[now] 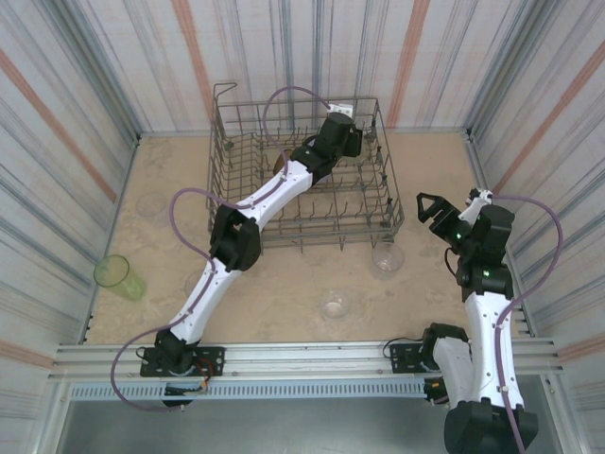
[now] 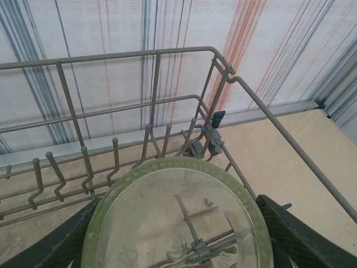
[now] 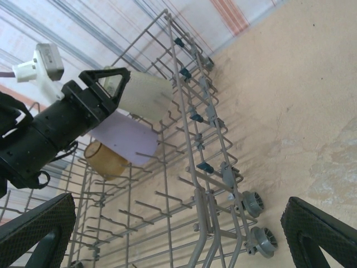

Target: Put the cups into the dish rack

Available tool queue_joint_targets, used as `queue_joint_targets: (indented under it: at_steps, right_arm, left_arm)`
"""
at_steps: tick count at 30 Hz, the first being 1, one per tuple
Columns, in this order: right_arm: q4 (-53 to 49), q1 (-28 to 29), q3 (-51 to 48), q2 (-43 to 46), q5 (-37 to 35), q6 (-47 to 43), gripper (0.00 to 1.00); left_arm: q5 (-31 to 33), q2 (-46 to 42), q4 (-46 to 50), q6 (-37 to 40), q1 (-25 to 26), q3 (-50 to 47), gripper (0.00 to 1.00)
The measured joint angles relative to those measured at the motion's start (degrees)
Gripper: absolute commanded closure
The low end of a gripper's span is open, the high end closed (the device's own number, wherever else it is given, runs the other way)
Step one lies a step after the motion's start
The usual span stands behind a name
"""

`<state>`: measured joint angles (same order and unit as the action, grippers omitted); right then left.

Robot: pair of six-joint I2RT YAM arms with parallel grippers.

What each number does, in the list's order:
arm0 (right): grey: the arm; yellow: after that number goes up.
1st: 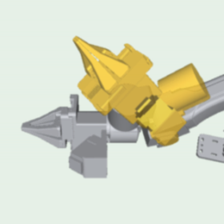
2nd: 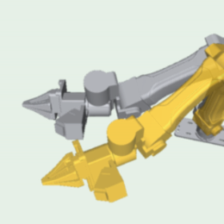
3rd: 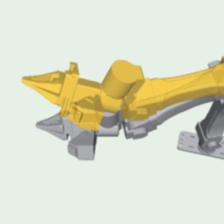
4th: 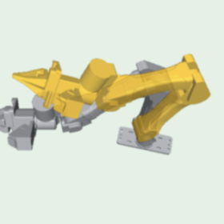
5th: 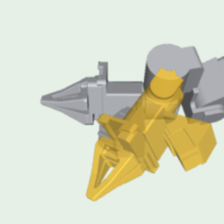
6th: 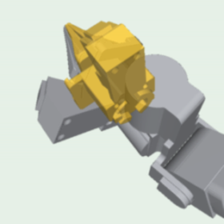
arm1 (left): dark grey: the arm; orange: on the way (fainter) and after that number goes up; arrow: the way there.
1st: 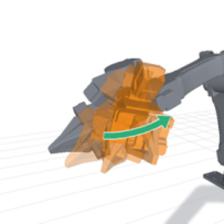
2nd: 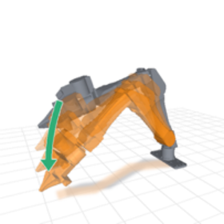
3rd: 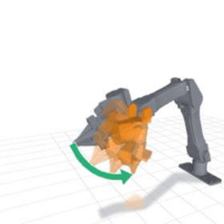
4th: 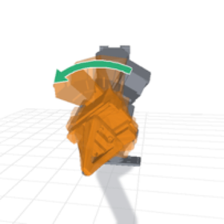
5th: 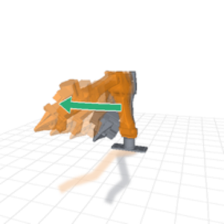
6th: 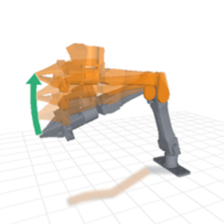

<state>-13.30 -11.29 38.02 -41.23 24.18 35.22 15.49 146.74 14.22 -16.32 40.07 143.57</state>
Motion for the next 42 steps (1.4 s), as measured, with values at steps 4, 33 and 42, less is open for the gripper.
queue_joint_targets:
  at_steps: [4,33,42]
  right_arm:
    - [0.0,0.0,0.0,0.0,0.0,0.0,0.01]
    - [0.4,0.0,0.0,0.0,-0.2,-0.2,0.01]
    - [0.3,0.0,0.0,0.0,-0.2,-0.2,0.01]
  left_arm:
    - [0.0,0.5,-1.0,0.1,0.0,0.2,0.57]
    - [-4.4,0.9,-4.5,1.3,0.1,0.1,0.09]
    - [-5.1,-0.7,-7.6,0.2,0.1,-3.5,0.02]
